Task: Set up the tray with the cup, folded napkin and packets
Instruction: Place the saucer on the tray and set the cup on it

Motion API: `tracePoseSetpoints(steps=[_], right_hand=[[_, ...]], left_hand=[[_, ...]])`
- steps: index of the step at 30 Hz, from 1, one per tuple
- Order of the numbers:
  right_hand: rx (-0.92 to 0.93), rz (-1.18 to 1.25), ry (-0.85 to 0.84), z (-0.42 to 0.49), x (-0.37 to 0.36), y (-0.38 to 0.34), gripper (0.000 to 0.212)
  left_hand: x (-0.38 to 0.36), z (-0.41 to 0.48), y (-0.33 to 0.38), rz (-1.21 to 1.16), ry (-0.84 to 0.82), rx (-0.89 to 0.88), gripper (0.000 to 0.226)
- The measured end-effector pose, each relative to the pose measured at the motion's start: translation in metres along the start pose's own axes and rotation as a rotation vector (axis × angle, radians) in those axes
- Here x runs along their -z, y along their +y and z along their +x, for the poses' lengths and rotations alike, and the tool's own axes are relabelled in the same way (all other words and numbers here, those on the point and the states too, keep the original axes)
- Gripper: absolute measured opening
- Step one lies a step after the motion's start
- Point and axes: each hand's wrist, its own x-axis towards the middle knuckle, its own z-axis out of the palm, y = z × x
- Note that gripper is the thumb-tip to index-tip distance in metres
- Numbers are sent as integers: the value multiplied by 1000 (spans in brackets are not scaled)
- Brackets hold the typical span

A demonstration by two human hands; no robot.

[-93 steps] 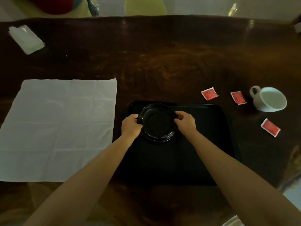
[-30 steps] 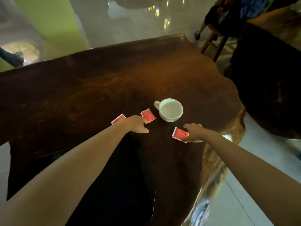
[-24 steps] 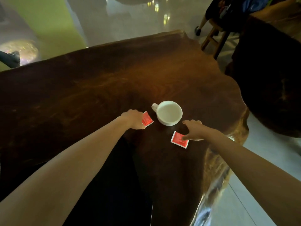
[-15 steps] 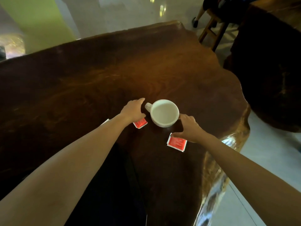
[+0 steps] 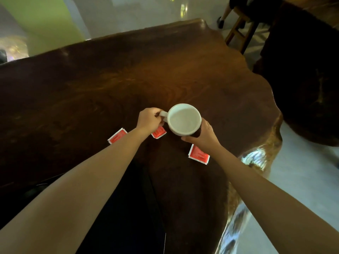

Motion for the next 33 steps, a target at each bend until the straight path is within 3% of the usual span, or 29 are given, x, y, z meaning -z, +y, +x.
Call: tracePoseSetpoints(steps=[12, 15, 28, 33], right_hand=[[144, 261, -90, -43, -14, -86, 83], [195, 274, -118, -62, -34, -116, 74], [297, 262, -293, -136, -158, -205, 80], [259, 264, -396, -166, -218, -210, 83]], left_hand=[[94, -67, -1, -162, 123, -40, 20], [126, -92, -14, -174, 184, -12, 19], [245, -212, -117, -332, 306, 109, 15], [264, -259, -171, -455, 338, 292, 22]])
